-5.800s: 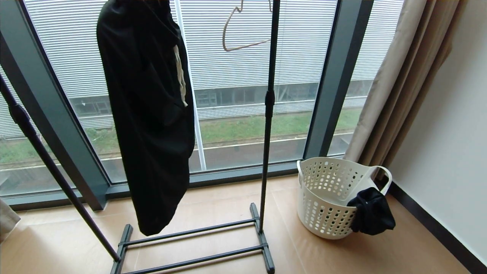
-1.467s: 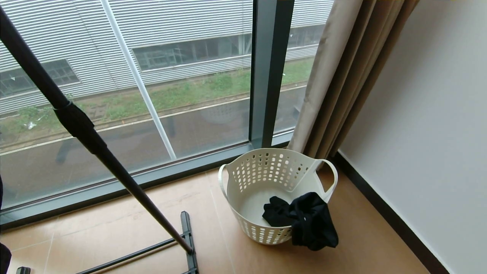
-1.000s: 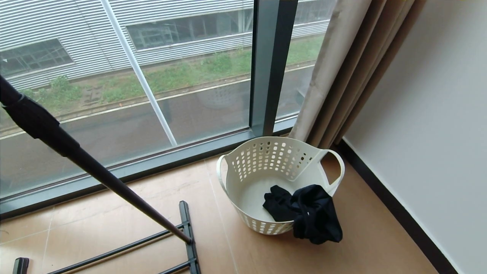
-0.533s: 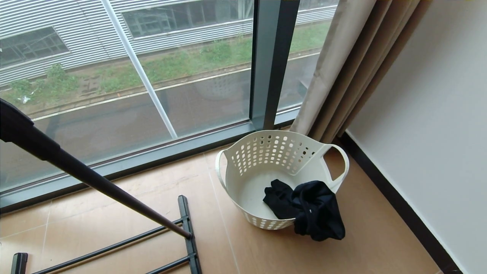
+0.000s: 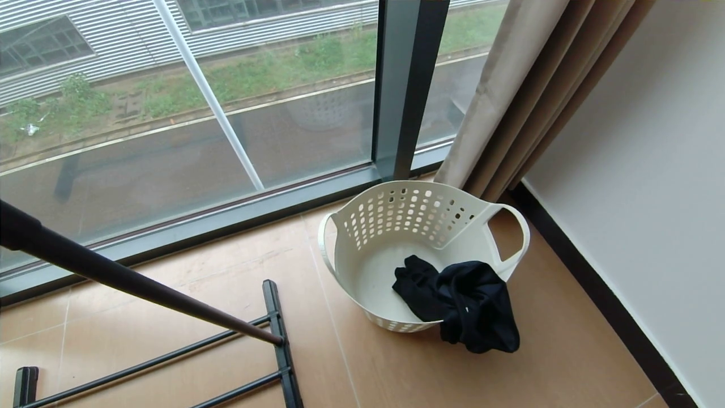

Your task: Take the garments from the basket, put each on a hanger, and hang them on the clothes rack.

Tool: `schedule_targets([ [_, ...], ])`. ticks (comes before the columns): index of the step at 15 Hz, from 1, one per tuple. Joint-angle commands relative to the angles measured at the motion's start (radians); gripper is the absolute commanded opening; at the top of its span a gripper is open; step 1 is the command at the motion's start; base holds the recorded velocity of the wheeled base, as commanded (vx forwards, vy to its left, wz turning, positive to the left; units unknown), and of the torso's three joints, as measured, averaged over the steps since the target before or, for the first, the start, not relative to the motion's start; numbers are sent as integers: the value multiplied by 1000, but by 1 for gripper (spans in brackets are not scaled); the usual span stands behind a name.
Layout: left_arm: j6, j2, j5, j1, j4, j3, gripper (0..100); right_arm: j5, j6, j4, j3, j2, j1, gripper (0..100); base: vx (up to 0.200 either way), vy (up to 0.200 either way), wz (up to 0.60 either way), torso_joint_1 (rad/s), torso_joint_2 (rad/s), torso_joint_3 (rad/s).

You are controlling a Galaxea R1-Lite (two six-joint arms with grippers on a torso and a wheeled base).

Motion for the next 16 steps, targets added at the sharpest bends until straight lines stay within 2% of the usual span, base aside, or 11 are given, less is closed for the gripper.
schedule_targets([
  [1,0,1,1,0,0,0,100,1,-3,3,-3,13,3,100,0,0,0,2,7,-124],
  [3,0,1,1,0,0,0,100,4,-38,7,-8,173,25,100,0,0,0,-1,1,-35],
  [4,0,1,1,0,0,0,100,10,-70,-39,-32,426,36,100,0,0,0,0,0,0],
  [6,0,1,1,0,0,0,100,8,-72,-183,-109,786,43,100,0,0,0,0,0,0],
  [8,0,1,1,0,0,0,100,5,-109,-250,-178,990,51,100,0,0,0,0,0,0],
  [9,0,1,1,0,0,0,100,1,-247,-258,-270,1139,83,100,0,0,0,0,0,0],
  [10,0,1,1,0,0,0,100,-4,-280,-258,-301,1176,94,100,0,0,0,0,0,0],
  [12,0,1,1,0,0,0,100,-111,-448,-257,-488,1383,200,100,0,0,0,0,0,0],
  [14,0,1,1,0,0,0,100,-162,-629,-257,-591,1484,241,100,0,0,0,0,0,0],
  [15,0,1,1,0,0,0,100,-167,-817,-255,-664,1547,258,100,0,0,0,0,0,0],
  [16,0,1,1,0,0,0,100,-165,-866,-254,-684,1564,263,100,0,0,0,0,0,0],
])
